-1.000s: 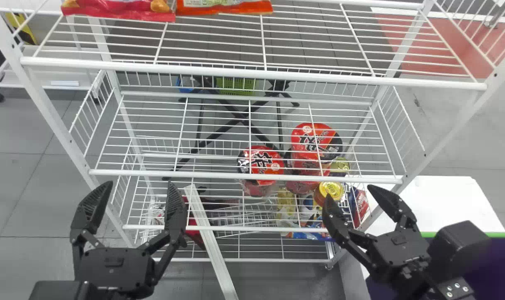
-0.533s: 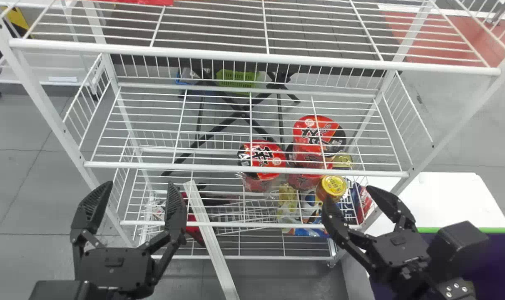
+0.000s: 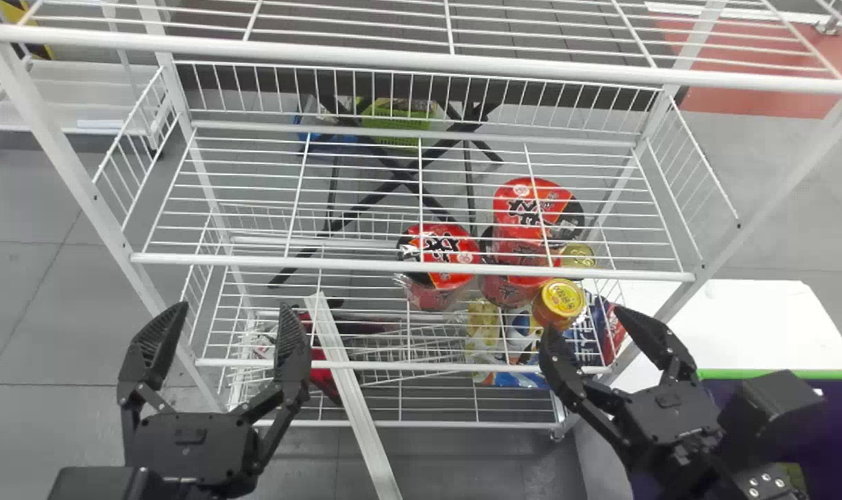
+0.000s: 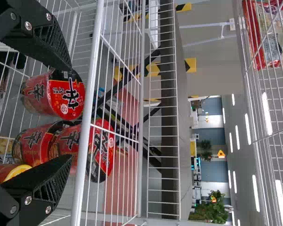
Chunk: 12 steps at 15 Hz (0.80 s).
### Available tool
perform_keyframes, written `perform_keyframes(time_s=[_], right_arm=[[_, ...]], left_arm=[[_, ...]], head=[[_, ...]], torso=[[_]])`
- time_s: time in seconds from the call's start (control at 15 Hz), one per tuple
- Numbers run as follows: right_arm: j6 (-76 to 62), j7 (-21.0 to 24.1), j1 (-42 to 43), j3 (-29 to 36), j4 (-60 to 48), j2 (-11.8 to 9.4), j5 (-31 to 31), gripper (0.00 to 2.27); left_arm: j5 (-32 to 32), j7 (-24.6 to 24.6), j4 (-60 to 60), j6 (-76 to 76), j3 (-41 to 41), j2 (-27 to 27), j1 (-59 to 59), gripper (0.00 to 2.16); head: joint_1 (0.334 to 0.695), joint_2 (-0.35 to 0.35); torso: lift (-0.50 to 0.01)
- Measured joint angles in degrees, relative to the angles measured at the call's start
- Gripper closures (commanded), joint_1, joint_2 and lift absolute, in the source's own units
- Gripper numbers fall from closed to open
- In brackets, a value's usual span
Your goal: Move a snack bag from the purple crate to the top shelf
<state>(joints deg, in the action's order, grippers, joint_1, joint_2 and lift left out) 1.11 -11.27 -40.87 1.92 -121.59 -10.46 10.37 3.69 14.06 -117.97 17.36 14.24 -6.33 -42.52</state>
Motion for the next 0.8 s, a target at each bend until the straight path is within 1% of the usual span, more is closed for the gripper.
perform_keyframes(time_s=[0.8], right_arm=[[0.26,0.02,-0.48,0.15,-0.74,0.00,-0.02,0.18]], left_arm=[[0.08,0.00,-0.35,0.07,-0.09,-0.03,-0.29,0.13]], head=[[0.695,-0.093]], torso=[[-0.415]])
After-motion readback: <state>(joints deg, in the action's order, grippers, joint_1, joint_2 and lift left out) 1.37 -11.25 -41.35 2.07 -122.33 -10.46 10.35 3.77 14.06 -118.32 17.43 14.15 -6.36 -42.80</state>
